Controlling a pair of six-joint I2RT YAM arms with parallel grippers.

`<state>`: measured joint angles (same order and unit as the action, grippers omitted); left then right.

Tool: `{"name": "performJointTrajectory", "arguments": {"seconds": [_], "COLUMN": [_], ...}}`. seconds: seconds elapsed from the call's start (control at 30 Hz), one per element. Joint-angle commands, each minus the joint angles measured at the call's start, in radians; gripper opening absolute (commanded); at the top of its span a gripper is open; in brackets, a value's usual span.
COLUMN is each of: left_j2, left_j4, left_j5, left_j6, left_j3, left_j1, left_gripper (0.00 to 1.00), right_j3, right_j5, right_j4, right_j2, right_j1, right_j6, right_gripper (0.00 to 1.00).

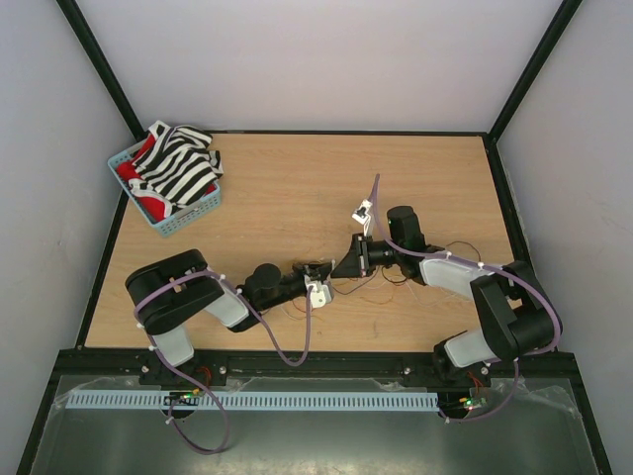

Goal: Zip-tie the wires
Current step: Tie the cable at the center of the board.

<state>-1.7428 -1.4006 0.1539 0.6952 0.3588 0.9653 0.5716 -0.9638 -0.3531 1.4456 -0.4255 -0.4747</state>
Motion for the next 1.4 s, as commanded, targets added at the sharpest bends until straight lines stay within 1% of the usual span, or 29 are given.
{"name": "performJointTrajectory", "arguments": {"seconds": [0.0, 0.17, 0.57, 0.83, 1.03, 1.23, 1.37], "left_j2": [0.012, 0.013, 0.017, 0.015, 0.013, 0.018, 0.017], "left_j4": [-0.017, -0.017, -0.015, -0.015, -0.015, -0.015, -0.015], "left_j5": [0.023, 0.017, 0.027, 0.047, 0.068, 0.070, 0.072], "left_j6": [-0.016, -0.039, -0.086, -0.101, -0.114, -0.114, -0.117], "left_j3": [0.000, 0.008, 0.009, 0.006, 0.006, 0.005, 0.006], "left_j1": [0.016, 0.009, -0.013, -0.019, -0.020, -0.020, -0.020], "left_gripper": [0.00, 0.00, 0.00, 0.00, 0.00, 0.00, 0.00], "right_j3": [0.035, 0.034, 0.035, 0.066, 0.106, 0.117, 0.112], "right_j5": [0.017, 0.014, 0.039, 0.094, 0.133, 0.125, 0.102], "right_j4": [0.017, 0.049, 0.111, 0.166, 0.207, 0.186, 0.165], "right_j2": [-0.004, -0.009, -0.064, -0.102, -0.101, -0.080, -0.072], "right_j1": [0.010, 0.010, 0.010, 0.011, 0.011, 0.010, 0.011], "right_j6": [0.048, 0.059, 0.123, 0.149, 0.174, 0.161, 0.150], "right_gripper": [0.00, 0.00, 0.32, 0.45, 0.51, 0.52, 0.50]}}
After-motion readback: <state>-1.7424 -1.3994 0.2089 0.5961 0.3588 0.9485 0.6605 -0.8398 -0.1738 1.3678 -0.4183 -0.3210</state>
